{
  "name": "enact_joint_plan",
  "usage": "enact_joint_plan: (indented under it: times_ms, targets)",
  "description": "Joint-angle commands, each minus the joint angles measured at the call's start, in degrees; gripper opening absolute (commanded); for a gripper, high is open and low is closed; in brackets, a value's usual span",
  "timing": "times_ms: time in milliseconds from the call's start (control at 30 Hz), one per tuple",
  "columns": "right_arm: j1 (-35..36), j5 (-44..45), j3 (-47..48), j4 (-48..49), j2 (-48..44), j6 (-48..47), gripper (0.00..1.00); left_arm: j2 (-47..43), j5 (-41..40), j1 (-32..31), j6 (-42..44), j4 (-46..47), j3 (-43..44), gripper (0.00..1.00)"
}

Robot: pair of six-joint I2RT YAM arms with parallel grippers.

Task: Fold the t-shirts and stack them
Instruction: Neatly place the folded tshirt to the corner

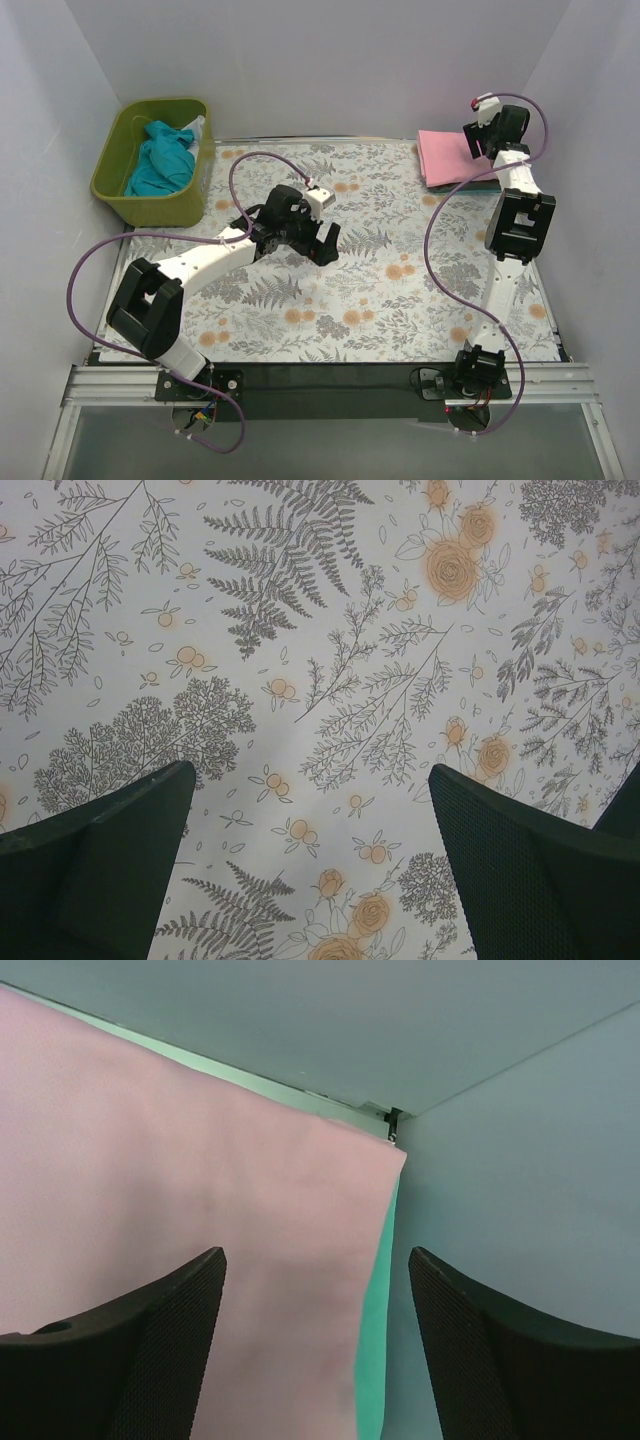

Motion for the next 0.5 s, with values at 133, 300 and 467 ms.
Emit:
enact_joint_plan:
  times_ms: [133, 300, 467]
  targets:
    - [-0.40, -4.67, -5.10, 1.94, -15.69, 7.52, 0.81, -2.54, -0.68, 1.99, -1.89, -2.96, 4.15, 0.98]
    - [-0.40, -11.53, -8.36, -0.17, -22.46, 15.76, 0.98, -2.46, 1.50, 5.67, -5.14, -5.25, 6.79, 0.98]
    - [-0.40, -26.38, -14.06, -2.80, -28.52, 22.11, 0.98, -1.49, 5.47, 10.43, -8.57, -6.39, 10.39, 0.98]
